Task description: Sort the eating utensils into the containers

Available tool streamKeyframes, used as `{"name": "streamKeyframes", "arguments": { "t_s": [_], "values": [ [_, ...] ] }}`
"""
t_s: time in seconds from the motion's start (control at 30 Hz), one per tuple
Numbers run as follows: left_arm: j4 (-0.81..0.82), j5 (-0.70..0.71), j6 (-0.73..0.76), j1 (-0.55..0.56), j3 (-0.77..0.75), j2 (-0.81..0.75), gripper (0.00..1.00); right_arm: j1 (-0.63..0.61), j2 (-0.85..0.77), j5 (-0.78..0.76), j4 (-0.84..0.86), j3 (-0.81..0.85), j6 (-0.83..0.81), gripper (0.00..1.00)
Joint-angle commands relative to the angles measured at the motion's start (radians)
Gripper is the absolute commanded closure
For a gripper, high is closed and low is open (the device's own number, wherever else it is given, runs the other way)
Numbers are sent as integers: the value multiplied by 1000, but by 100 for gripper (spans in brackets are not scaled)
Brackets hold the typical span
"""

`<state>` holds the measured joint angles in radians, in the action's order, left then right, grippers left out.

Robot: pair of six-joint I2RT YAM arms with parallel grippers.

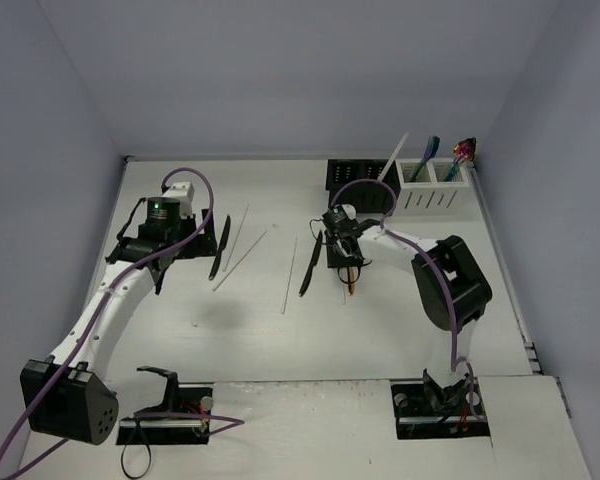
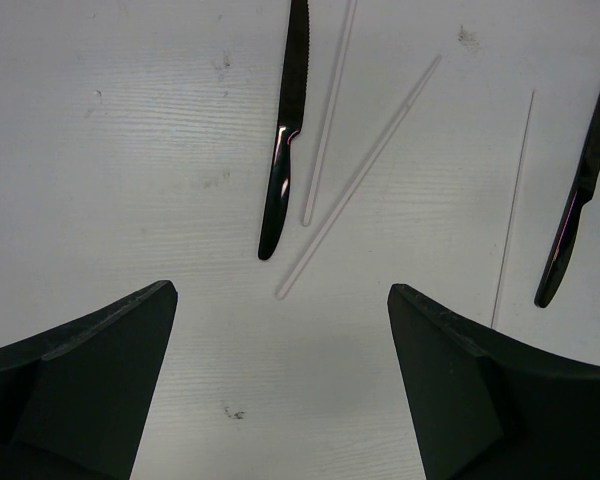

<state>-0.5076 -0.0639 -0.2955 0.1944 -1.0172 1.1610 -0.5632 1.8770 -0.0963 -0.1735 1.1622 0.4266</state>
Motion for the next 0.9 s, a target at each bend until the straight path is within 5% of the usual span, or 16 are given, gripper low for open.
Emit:
{"name": "streamKeyframes", "arguments": {
  "t_s": [0.0,0.2,0.5,0.73,0.87],
  "values": [
    [32,-11,1,-7,-17,-15,15,-3,42,-32,-86,13,3,80],
    [30,-10,0,-7,-17,-15,15,-11,77,6,-99,54,-11,100],
    [31,-7,0,-7,-17,-14,15,-18,-92,66,-114,257,-78,100],
    [33,-7,2,-6,-17,-13,15,32,-164,-154,-92,554,-219,100],
    [34,-6,2,-7,-17,-11,15,142,-159,-165,81,624,-275,100]
  ]
}}
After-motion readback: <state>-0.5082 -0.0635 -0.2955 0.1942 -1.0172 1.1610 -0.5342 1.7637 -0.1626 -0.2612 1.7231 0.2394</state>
